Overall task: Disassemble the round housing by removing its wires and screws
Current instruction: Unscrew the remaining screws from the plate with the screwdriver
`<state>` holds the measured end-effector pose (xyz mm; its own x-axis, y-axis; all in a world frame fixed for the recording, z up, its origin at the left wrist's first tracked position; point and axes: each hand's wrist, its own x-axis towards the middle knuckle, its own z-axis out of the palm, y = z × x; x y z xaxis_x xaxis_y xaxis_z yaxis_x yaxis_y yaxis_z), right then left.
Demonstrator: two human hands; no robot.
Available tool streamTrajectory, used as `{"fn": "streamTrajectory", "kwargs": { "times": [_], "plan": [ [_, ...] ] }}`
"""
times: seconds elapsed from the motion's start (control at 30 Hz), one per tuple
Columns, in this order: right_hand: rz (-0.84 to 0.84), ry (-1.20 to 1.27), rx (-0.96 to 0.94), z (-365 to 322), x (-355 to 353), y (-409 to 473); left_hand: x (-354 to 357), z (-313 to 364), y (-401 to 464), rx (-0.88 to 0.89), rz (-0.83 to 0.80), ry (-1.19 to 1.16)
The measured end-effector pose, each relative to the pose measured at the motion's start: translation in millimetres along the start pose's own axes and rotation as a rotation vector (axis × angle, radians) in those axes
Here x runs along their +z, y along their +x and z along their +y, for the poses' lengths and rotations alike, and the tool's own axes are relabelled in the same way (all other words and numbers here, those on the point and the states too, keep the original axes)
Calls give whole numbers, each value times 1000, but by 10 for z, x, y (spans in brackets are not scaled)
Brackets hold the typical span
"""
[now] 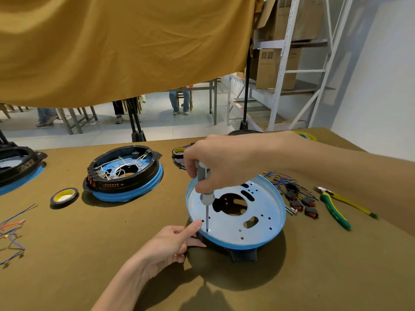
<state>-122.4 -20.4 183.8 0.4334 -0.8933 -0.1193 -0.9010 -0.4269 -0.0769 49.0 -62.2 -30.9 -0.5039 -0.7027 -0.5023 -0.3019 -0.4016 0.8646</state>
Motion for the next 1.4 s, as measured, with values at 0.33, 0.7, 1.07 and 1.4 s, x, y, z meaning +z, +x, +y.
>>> {"fn": "streamTrajectory", "kwargs": {
  "times": [0.33,0.7,1.07,1.4],
  "plan": [
    [-58,-121,-64,-50,28,19,28,-13,-21,6,18,17],
    [-93,-2,-195,-70,47,41,28,-49,-6,22,53,-2],
    [-122,74,-94,-20,12,12,7,-75,-18,37,33,13],
    [178,-435,3,-6,169,32,10,-84,-12,46,41,32]
  ]
}}
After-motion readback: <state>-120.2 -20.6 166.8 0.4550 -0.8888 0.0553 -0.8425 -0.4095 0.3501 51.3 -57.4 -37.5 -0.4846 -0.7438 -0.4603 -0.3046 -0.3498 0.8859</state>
